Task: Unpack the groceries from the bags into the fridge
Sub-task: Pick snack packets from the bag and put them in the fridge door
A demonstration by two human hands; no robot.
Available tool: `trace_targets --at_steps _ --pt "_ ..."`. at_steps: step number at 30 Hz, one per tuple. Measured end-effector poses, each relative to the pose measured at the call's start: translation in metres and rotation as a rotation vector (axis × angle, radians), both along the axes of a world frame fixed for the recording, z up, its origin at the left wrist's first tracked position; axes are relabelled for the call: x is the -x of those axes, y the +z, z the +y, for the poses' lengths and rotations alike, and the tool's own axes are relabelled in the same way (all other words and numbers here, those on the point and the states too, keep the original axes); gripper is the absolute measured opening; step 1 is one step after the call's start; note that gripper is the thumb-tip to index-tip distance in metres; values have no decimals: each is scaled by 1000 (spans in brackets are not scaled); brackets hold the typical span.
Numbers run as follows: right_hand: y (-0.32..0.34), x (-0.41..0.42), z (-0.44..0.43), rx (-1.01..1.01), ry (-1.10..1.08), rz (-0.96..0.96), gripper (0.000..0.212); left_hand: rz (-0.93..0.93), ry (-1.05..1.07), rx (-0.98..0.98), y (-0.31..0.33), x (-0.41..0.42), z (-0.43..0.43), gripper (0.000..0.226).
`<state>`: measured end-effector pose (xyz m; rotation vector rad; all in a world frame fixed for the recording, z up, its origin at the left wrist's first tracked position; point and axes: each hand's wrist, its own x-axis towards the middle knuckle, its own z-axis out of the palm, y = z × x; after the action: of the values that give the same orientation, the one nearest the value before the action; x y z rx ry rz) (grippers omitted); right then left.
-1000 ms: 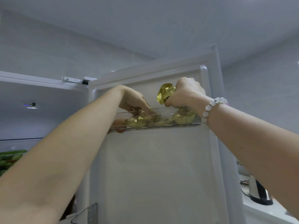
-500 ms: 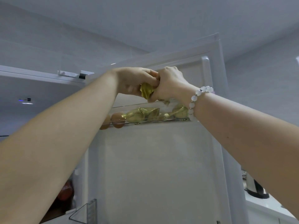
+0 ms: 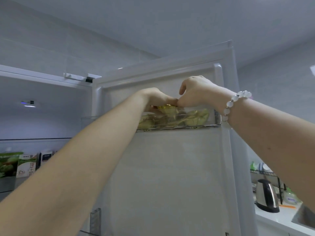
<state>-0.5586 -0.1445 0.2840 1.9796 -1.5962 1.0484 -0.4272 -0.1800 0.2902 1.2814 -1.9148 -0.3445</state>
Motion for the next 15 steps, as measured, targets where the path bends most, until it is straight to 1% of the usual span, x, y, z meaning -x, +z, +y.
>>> trace_targets --at_steps 2,3,7,9,13,15 --pt "-3 2 -2 47 -27 7 32 -68 71 20 -2 7 0 49" --pt "-5 3 -2 71 -39 16 29 -120 113 24 -3 9 2 50" --pt "-10 7 -6 130 -71 39 25 -421 240 -27 0 10 18 39" --pt "-13 8 -8 141 -70 39 24 -534 286 -26 2 11 25 37" --pt "-21 13 -7 201 -77 95 24 -579 308 -76 1 15 29 36" --pt "-25 23 -1 304 -86 154 26 -576 313 -13 2 15 30 40"
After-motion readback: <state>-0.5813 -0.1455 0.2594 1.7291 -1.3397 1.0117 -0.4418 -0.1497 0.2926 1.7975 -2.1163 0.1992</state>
